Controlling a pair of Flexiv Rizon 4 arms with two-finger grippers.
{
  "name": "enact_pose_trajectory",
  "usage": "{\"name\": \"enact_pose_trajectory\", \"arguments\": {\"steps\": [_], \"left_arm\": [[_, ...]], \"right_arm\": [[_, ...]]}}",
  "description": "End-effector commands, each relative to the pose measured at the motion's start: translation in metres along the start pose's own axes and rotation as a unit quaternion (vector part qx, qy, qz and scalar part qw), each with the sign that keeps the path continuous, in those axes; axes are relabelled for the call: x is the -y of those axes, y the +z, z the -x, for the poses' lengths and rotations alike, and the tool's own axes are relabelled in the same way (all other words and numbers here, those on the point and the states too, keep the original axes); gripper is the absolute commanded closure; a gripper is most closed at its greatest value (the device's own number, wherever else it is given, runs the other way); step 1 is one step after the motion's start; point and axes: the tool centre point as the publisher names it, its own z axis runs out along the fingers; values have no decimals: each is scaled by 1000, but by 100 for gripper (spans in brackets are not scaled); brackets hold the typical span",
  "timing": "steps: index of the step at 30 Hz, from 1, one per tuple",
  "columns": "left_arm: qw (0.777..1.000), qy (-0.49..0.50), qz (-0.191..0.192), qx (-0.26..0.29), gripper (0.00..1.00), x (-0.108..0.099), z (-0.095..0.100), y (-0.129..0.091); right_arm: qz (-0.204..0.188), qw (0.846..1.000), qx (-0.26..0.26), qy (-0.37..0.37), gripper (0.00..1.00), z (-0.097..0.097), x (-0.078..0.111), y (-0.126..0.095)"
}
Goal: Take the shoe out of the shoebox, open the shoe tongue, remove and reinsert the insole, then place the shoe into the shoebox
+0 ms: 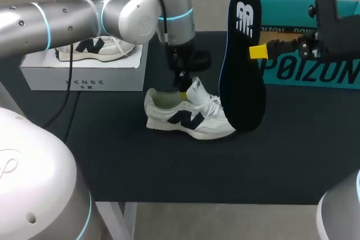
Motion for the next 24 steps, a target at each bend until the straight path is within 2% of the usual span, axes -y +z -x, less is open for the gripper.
{"name": "enact_pose_trajectory", "arguments": {"steps": [1, 4, 6, 7, 8, 19, 21, 22, 24], "left_arm": [[967, 243, 54, -48, 100, 8, 4, -28], [946, 315, 40, -58, 100, 10, 8, -37], [938, 340, 10, -59, 100, 8, 10, -43], [944, 327, -7, -51, 100, 6, 11, -45], [961, 273, -14, -40, 100, 4, 11, -47], [961, 273, -14, -40, 100, 4, 11, -47], [933, 349, -16, -90, 100, 8, 12, -49], [918, 386, -15, -96, 100, 8, 12, -50], [870, 476, -32, -127, 100, 10, 13, -52]], "right_arm": [[-1, 1000, 0, 1, 100, 1, -2, 3], [-1, 1000, 0, 1, 100, 1, -2, 3], [-1, 1000, 0, 1, 100, 1, -2, 3], [-1, 1000, 0, 1, 100, 1, -2, 3], [-1, 1000, 0, 1, 100, 1, -2, 3], [-1, 1000, 0, 1, 100, 1, -2, 3], [-1, 1000, 0, 1, 100, 1, -2, 3], [-1, 1000, 0, 1, 100, 1, -2, 3], [-1, 1000, 0, 1, 100, 1, -2, 3]]}}
